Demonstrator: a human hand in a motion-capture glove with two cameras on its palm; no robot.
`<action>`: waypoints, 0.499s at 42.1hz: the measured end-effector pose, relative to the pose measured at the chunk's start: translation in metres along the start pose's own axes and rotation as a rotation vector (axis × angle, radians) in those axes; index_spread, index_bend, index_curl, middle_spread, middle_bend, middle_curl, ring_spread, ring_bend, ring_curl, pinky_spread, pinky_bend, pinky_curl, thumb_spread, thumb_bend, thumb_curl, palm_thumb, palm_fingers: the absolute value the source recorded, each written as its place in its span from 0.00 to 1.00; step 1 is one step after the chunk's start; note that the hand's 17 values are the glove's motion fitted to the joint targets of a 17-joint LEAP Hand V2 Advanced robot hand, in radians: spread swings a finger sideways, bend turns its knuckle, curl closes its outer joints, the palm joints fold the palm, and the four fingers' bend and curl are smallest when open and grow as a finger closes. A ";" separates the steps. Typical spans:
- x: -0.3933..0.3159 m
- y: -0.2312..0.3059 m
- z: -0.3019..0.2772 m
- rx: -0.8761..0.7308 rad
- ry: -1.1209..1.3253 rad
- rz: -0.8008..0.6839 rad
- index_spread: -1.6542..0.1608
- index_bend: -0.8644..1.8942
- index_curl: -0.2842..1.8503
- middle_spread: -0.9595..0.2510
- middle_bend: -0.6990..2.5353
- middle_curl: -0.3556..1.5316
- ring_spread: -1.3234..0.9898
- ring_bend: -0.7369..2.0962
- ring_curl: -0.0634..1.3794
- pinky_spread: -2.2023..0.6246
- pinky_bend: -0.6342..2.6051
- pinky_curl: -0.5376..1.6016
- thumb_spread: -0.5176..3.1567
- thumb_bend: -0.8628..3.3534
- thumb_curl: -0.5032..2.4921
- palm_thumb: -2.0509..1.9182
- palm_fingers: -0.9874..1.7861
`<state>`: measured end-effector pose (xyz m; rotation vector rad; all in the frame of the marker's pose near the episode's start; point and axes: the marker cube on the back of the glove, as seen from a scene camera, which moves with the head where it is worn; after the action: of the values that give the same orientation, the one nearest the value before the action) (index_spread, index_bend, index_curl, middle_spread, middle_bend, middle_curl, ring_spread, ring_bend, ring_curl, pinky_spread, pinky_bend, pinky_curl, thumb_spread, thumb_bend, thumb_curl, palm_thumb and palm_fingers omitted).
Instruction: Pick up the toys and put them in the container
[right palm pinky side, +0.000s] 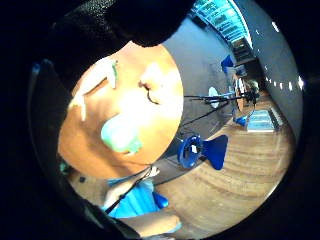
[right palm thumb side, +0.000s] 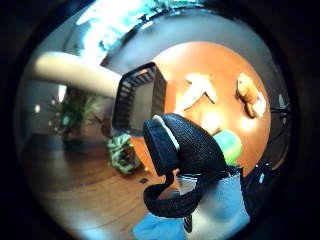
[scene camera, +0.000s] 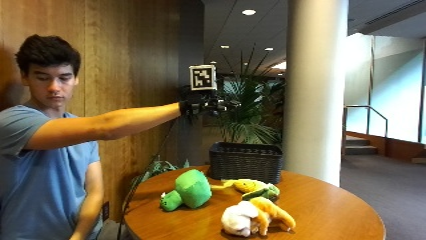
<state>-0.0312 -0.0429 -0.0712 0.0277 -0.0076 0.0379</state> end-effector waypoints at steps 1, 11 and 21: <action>-0.011 -0.013 -0.021 0.008 -0.010 0.016 0.82 0.36 0.15 0.81 0.27 0.21 0.58 0.31 0.05 0.79 0.42 0.34 0.32 0.20 0.17 0.51 0.35; -0.014 -0.024 -0.045 0.026 0.011 -0.139 0.78 0.36 0.18 0.81 0.27 0.26 0.58 0.32 0.07 0.80 0.46 0.37 0.42 0.20 0.19 0.50 0.33; -0.011 -0.029 -0.046 0.020 0.026 -0.064 0.76 0.35 0.20 0.81 0.28 0.29 0.58 0.33 0.10 0.80 0.47 0.39 0.45 0.20 0.20 0.51 0.32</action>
<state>-0.0412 -0.0713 -0.1184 0.0471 0.0199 -0.0261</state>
